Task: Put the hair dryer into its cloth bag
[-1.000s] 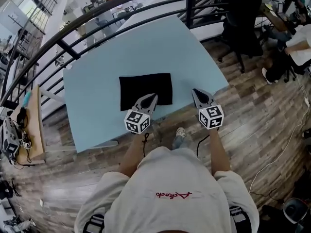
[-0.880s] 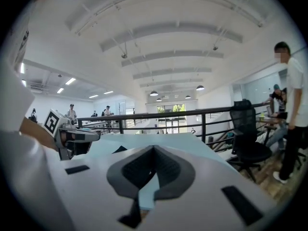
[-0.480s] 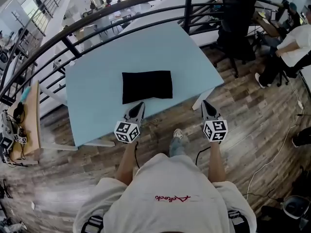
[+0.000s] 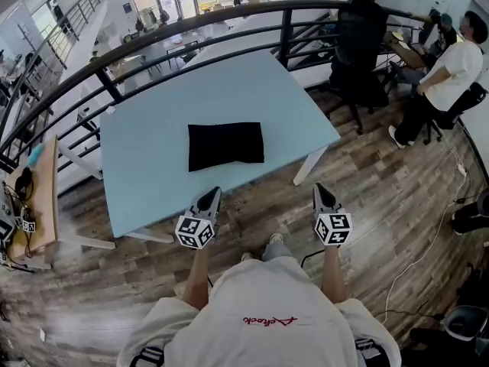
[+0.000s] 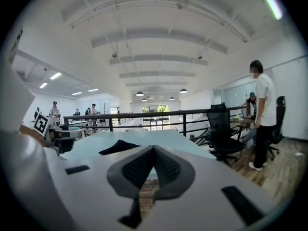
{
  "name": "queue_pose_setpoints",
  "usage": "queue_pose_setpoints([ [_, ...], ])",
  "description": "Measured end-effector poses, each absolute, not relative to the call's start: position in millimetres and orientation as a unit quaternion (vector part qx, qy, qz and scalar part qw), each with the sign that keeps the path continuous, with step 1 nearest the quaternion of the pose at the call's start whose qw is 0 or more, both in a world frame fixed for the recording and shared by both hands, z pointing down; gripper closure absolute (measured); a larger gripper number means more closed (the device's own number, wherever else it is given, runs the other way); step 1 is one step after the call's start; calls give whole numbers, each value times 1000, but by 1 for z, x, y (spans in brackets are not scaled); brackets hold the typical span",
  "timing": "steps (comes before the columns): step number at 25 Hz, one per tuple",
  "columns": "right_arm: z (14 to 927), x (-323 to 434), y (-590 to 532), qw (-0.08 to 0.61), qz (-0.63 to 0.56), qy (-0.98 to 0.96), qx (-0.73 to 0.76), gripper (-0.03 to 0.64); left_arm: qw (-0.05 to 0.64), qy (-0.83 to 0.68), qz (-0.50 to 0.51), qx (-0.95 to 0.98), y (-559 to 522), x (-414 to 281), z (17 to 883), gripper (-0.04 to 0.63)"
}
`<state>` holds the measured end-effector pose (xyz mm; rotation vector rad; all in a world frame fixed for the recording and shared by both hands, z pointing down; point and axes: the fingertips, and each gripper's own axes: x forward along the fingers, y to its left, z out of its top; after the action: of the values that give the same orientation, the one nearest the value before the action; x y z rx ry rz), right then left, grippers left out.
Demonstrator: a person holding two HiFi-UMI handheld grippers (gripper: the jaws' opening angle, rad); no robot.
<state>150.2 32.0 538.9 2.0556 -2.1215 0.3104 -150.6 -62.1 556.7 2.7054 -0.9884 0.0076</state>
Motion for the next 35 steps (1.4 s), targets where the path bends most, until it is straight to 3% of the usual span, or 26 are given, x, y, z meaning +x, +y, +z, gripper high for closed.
queue_pose_setpoints([
  [19, 519, 168, 102, 103, 75, -728, 674, 601, 127, -331, -4, 935, 11, -96, 539, 588],
  [35, 525, 171, 234, 101, 82, -734, 666, 601, 120, -316, 10, 941, 154, -59, 544, 588],
])
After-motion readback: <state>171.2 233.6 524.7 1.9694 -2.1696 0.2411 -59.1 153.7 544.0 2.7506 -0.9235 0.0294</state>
